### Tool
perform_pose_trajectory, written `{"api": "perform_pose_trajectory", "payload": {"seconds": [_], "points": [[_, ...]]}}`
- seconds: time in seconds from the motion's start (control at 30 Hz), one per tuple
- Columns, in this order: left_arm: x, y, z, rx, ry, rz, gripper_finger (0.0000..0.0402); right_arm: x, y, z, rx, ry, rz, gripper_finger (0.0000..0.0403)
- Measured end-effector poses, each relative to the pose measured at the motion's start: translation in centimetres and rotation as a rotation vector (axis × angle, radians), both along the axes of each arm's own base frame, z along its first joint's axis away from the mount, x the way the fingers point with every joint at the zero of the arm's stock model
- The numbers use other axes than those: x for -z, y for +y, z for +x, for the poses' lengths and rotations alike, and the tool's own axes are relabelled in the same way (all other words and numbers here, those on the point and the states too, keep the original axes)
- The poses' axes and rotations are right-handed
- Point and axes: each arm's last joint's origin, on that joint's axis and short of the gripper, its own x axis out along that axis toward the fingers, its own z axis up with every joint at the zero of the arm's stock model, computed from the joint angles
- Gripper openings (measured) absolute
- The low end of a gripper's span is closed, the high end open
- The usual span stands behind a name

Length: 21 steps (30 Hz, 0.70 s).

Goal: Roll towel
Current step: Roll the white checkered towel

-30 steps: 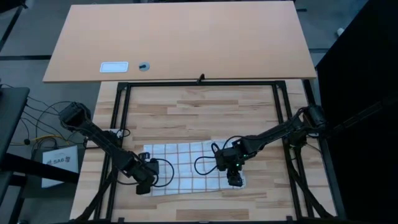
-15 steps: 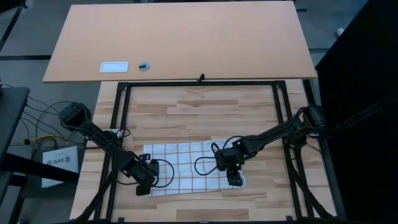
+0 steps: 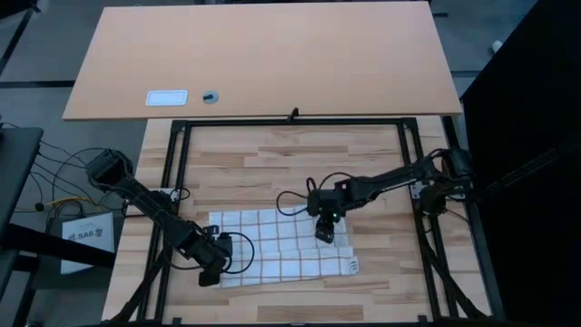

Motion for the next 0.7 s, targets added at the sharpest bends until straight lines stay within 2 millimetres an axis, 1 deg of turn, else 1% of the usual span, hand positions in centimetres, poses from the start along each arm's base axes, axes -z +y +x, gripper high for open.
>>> {"api": "perform_pose_trajectory", "payload": {"seconds": [0.1, 0.27, 0.33, 0.43, 0.7], "points": [[0.0, 0.0, 0.0, 0.001, 0.004, 0.003, 0.0000, 1.0, -0.5, -0.7, 0.009, 0.034, -0.050, 0.0182], [0.0, 0.1, -0.1, -0.003, 0.014, 0.009, 0.0000, 3.0, -0.7, -2.2, 0.015, 0.084, -0.062, 0.0182], [0.1, 0.1, -0.1, -0.004, 0.015, 0.010, 0.0000, 3.5, -0.8, -2.6, 0.017, 0.080, -0.063, 0.0182], [0.1, 0.1, -0.1, -0.015, 0.018, 0.008, 0.0000, 3.8, -0.8, -2.9, 0.015, 0.089, -0.065, 0.0182], [0.1, 0.4, -0.5, -0.075, 0.060, 0.023, 0.0000, 4.0, -0.7, -3.0, -0.014, 0.091, -0.075, 0.0182]]}}
